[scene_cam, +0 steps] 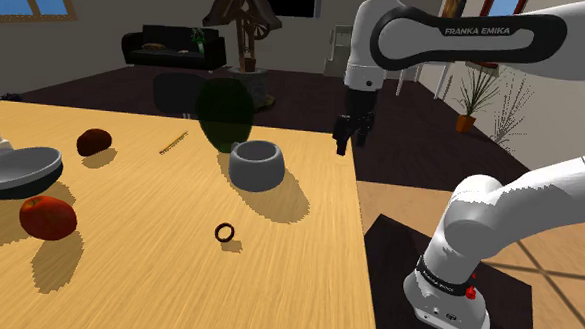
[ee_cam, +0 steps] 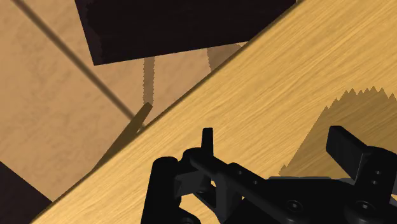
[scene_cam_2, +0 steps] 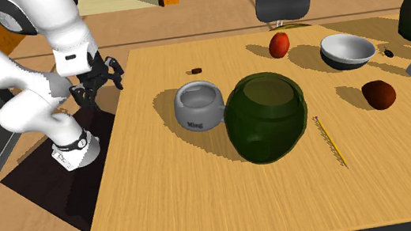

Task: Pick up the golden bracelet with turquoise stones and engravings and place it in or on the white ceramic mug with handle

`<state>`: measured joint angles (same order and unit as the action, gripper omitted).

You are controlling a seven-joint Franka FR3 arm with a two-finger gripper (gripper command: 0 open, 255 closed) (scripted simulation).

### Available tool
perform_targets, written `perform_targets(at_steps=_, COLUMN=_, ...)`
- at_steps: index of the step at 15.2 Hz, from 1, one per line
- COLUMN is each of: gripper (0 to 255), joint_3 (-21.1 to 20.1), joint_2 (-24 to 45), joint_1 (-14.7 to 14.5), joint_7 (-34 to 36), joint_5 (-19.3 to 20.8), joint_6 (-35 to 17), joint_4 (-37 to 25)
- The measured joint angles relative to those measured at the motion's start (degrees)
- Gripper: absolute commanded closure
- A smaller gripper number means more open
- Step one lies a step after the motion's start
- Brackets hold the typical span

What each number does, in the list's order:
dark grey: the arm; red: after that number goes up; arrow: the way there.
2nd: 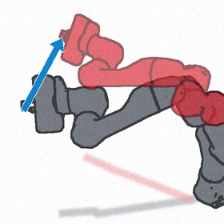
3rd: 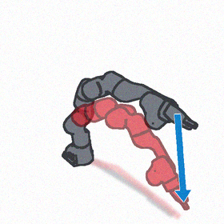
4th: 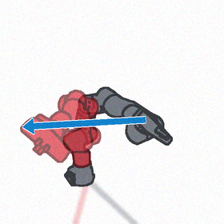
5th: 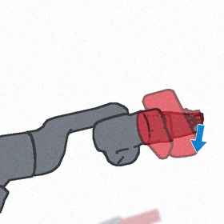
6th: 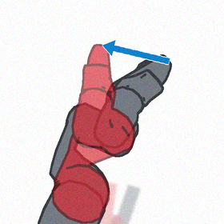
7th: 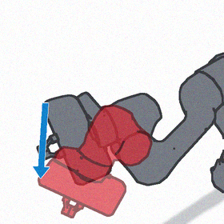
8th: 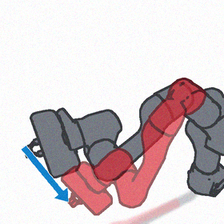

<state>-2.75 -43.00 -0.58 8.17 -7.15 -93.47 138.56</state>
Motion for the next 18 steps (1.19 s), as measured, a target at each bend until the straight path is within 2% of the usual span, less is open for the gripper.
perform_targets(at_steps=2, gripper=0, joint_3=-0.6, joint_2=0.2, joint_1=-0.3, joint_7=0.4, joint_5=-0.4, joint_6=-0.9, joint_4=0.3)
perform_targets(at_steps=6, gripper=0, joint_3=-4.6, joint_2=2.3, joint_1=-2.5, joint_7=2.5, joint_5=-2.6, joint_6=-6.4, joint_4=1.0)
perform_targets(at_steps=13, gripper=0, joint_3=-12.7, joint_2=7.6, joint_1=-6.1, joint_7=6.9, joint_5=-5.3, joint_6=-16.8, joint_4=0.5)
perform_targets(at_steps=18, gripper=0, joint_3=-19.0, joint_2=14.0, joint_1=-7.5, joint_7=10.6, joint_5=-5.2, joint_6=-24.6, joint_4=-2.0)
